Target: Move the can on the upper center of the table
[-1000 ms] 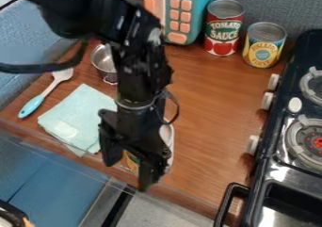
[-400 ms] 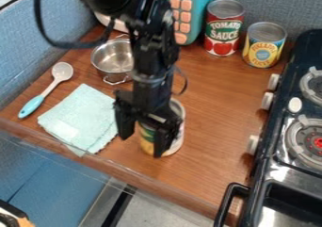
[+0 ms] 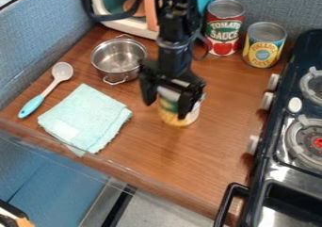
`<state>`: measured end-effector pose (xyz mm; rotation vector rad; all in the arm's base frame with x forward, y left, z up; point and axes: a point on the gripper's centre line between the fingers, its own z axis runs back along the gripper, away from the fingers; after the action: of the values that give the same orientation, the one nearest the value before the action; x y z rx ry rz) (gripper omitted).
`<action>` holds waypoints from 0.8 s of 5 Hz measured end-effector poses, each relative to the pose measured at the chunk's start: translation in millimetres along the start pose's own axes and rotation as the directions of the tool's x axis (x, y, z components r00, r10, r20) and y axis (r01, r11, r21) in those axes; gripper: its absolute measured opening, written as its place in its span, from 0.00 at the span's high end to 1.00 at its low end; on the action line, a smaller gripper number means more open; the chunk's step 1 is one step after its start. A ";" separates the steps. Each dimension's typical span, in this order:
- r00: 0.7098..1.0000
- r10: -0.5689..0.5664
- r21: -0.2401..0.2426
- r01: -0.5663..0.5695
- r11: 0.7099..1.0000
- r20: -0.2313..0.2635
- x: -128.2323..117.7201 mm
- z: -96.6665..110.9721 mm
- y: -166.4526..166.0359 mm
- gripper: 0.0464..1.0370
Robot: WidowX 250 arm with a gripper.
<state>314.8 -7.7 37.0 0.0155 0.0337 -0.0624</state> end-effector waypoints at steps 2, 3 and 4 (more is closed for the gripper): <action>0.998 0.063 0.027 -0.063 0.998 0.018 49.3 -9.8 10.3 0.04; 0.996 0.087 0.028 -0.088 0.996 0.025 64.1 -12.7 16.9 0.04; 0.996 0.085 0.031 -0.086 0.996 0.036 71.9 -9.8 17.9 0.04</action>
<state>387.3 5.9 25.0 0.0484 -0.0029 0.0226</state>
